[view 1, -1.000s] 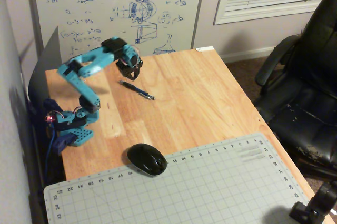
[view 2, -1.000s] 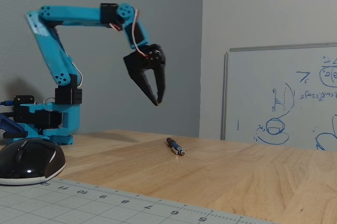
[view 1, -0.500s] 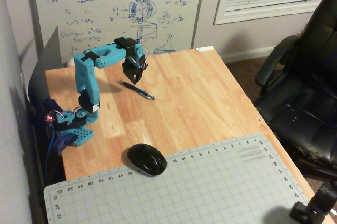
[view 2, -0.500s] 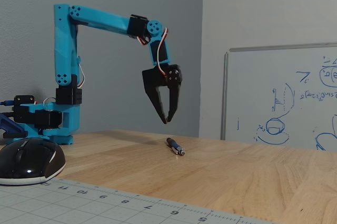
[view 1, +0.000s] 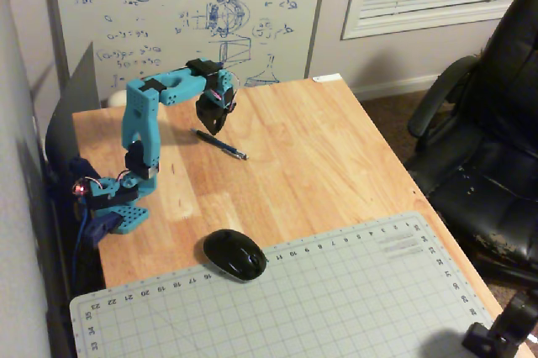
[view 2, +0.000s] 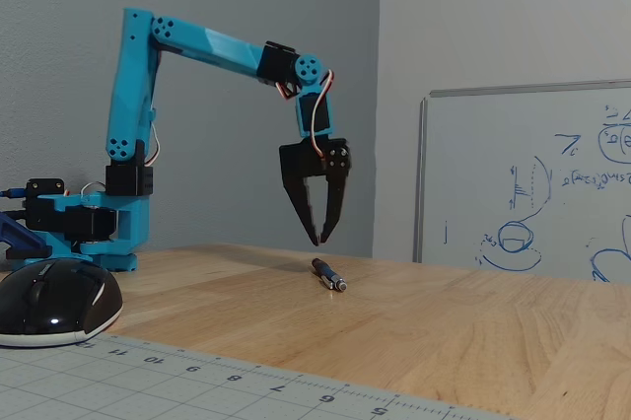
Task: Touch the pen.
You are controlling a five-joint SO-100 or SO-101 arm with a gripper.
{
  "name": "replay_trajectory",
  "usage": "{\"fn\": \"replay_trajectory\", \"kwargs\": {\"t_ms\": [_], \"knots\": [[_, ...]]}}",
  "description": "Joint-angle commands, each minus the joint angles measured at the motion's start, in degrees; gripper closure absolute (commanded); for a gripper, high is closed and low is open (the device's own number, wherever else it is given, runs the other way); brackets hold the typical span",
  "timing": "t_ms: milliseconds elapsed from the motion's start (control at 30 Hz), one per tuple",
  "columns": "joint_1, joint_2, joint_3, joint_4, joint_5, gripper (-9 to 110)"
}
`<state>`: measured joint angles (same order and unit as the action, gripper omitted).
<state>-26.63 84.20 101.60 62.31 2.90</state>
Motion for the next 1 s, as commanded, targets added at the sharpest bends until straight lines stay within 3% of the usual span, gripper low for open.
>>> {"fn": "replay_trajectory", "kwargs": {"t_ms": [0,733,967], "knots": [[-0.4,0.2,-4.9,-0.7,-0.3,101],[-0.5,-1.7,-5.1,-1.0,-0.4,101],[-0.5,-1.8,-4.0,-6.2,-0.4,101]]}}
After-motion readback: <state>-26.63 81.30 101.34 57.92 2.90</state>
